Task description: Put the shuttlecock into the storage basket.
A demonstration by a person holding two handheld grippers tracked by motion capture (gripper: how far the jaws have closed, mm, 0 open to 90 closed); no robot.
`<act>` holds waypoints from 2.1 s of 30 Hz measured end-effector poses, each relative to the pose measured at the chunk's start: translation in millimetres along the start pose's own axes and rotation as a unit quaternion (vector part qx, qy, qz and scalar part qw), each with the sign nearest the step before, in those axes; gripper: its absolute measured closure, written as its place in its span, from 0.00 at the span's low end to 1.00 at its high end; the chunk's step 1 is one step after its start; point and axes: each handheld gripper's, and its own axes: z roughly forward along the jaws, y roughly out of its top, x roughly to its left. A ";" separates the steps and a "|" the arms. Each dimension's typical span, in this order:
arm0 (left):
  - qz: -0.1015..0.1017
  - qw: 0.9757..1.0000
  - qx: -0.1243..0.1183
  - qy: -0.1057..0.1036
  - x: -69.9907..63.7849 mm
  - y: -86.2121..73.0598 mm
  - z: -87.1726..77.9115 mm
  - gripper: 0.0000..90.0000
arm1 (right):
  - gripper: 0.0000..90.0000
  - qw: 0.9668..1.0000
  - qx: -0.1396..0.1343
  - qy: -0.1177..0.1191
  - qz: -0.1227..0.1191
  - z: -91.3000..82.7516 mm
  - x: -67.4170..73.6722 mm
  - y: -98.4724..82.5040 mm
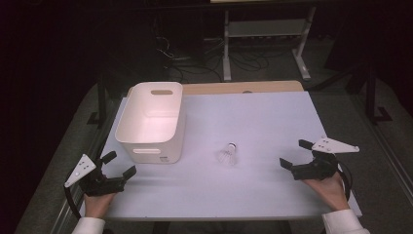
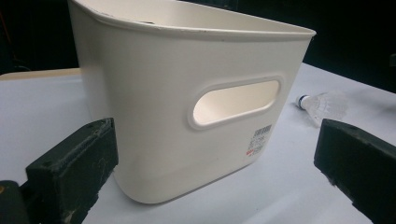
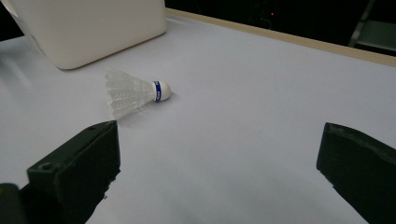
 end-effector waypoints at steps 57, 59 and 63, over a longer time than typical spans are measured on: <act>0.005 1.000 -0.003 -0.017 -2.7 1.2 1.7 0.00 | 0.00 0.998 0.052 0.034 -0.025 28.1 14.0 16.7; 0.005 1.000 -0.002 -0.017 -2.3 1.1 1.8 0.00 | 0.00 0.998 0.055 0.034 -0.025 29.0 14.5 17.1; 0.004 1.000 -0.005 -0.018 -2.8 1.6 1.7 0.00 | 0.00 0.997 0.057 0.040 -0.029 32.2 15.5 18.6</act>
